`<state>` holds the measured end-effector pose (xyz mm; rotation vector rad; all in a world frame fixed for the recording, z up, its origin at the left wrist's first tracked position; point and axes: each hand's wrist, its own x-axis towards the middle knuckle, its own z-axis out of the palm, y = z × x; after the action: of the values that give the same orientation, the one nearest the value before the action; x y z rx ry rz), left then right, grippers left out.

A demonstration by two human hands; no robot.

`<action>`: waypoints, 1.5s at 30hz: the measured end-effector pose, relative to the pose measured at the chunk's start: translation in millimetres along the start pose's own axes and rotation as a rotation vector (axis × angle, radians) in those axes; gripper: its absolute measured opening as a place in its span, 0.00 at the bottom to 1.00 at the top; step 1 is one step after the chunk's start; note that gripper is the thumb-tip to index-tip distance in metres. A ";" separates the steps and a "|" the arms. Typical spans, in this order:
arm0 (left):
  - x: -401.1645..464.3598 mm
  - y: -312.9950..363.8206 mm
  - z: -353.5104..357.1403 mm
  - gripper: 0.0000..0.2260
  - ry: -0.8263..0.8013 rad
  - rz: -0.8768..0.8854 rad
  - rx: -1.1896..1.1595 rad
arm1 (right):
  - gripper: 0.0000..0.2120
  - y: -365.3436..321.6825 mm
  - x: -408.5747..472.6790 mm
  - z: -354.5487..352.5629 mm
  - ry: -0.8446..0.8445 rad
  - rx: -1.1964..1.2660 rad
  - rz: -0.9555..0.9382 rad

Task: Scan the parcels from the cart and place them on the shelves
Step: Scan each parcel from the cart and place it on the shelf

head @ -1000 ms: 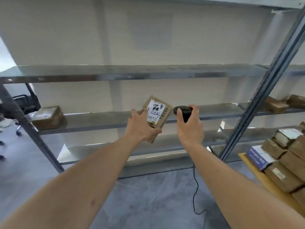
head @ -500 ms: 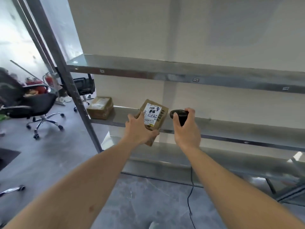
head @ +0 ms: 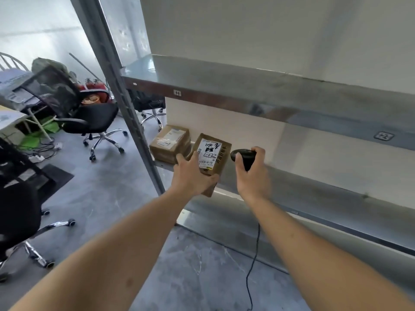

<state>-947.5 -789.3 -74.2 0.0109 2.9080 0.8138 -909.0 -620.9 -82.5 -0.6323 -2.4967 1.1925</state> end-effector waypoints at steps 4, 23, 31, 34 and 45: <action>39.6 -14.1 0.5 0.44 -0.022 -0.040 -0.012 | 0.19 -7.6 27.1 34.4 -0.023 -0.032 0.009; 183.6 -69.1 34.4 0.48 -0.222 -0.035 0.055 | 0.20 -13.2 96.7 141.0 0.038 -0.179 0.082; 202.7 -72.3 39.8 0.37 -0.170 0.395 0.529 | 0.20 -9.4 100.6 154.1 0.023 -0.211 0.109; 210.9 -81.0 42.6 0.34 -0.220 0.411 0.480 | 0.20 -10.9 103.7 156.4 0.022 -0.210 0.107; 220.9 -86.2 37.9 0.34 -0.224 0.357 0.462 | 0.20 -19.5 107.2 164.6 0.022 -0.216 0.091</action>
<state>-1160.0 -834.7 -176.4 0.6314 2.8369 0.1397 -1079.3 -685.2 -158.8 -0.8164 -2.6247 0.9467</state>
